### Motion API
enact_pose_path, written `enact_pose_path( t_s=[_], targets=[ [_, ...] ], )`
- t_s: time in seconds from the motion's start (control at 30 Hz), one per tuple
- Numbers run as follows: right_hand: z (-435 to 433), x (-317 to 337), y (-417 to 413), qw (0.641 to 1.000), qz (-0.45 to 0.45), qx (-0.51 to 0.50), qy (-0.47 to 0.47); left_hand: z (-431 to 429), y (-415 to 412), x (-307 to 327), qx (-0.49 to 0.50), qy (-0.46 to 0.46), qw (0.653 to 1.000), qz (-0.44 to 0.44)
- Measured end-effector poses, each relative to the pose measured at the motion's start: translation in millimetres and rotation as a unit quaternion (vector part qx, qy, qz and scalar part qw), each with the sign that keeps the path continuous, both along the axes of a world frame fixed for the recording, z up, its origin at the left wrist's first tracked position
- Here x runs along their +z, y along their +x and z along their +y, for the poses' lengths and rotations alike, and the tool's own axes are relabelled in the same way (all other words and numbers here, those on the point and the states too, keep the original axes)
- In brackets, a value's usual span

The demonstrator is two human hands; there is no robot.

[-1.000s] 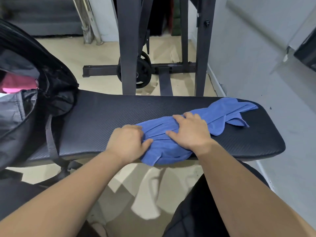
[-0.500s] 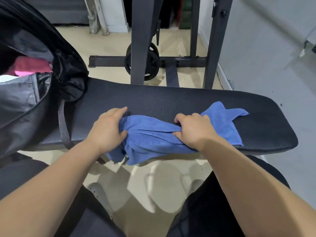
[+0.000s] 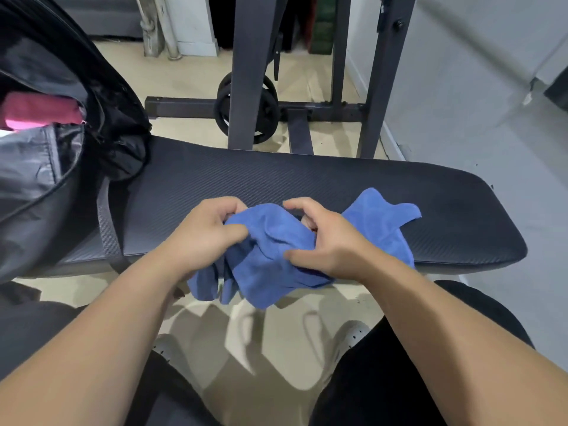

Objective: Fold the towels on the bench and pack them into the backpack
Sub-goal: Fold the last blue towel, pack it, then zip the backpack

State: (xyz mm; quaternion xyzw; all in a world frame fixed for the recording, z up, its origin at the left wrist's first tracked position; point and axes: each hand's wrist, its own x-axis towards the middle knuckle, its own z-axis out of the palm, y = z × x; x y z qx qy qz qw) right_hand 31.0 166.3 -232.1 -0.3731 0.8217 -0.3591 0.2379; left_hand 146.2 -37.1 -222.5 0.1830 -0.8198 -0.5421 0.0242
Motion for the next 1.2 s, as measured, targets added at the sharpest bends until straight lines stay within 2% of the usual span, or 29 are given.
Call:
enact_pose_path(
  t_s=[0.07, 0.17, 0.23, 0.3, 0.33, 0.43, 0.53, 0.63, 0.73, 0.77, 0.83, 0.9, 1.0, 1.1, 1.2],
  targets=[
    [-2.5, -0.7, 1.1, 0.999, -0.009, -0.007, -0.032, -1.7, 3.1, 0.7, -0.019, 0.026, 0.999, -0.015],
    [-4.7, -2.8, -0.5, 0.997, 0.005, -0.039, -0.059, -8.4, 5.7, -0.7, 0.006, -0.014, 1.0, -0.022],
    [-3.2, -4.1, -3.7, 0.998, 0.038, -0.042, -0.036, -14.4, 7.3, -0.6, 0.039, -0.051, 0.998, 0.005],
    [0.2, -2.4, -4.8, 0.998, 0.058, -0.002, 0.023, -22.8, 10.5, 1.8, 0.041, -0.109, 0.993, 0.034],
    [1.7, -1.2, -4.1, 0.994, 0.08, 0.034, 0.071, -26.5, 13.0, 4.2, 0.01, -0.158, 0.987, 0.027],
    [3.8, 0.0, 3.4, 0.949, 0.196, 0.132, 0.21, -29.5, 21.8, 2.0, -0.109, -0.318, 0.939, -0.07],
    [9.8, 0.5, 8.4, 0.922, 0.262, 0.151, 0.241, -30.5, 27.1, -4.2, -0.092, -0.39, 0.909, -0.112],
    [18.0, 5.0, 11.6, 0.908, 0.313, 0.158, 0.229, -38.8, 34.4, 2.5, -0.04, -0.363, 0.926, -0.094],
    [20.6, 1.9, 16.4, 0.91, 0.339, 0.155, 0.183, -43.4, 44.2, 9.8, 0.049, -0.274, 0.958, -0.063],
    [20.4, -0.3, 17.7, 0.916, 0.34, 0.149, 0.152, -44.3, 45.8, 10.1, 0.082, -0.269, 0.959, -0.043],
    [21.3, -0.8, 19.2, 0.93, 0.33, 0.116, 0.111, -45.8, 46.1, 10.8, 0.143, -0.316, 0.938, -0.009],
    [25.3, 1.5, 15.7, 0.946, 0.293, 0.069, 0.12, -47.1, 44.6, 11.6, 0.188, -0.335, 0.923, 0.012],
    [40.0, 1.3, -0.3, 0.96, 0.232, 0.019, 0.154, -48.7, 44.0, 5.7, 0.185, -0.305, 0.934, 0.007],
    [53.3, -0.8, -25.8, 0.961, 0.203, -0.002, 0.19, -52.8, 42.6, -6.3, 0.124, -0.276, 0.953, -0.023],
    [61.4, -0.3, -47.6, 0.966, 0.184, -0.032, 0.18, -53.6, 36.4, -16.7, 0.066, -0.266, 0.96, -0.062]
  ],
)
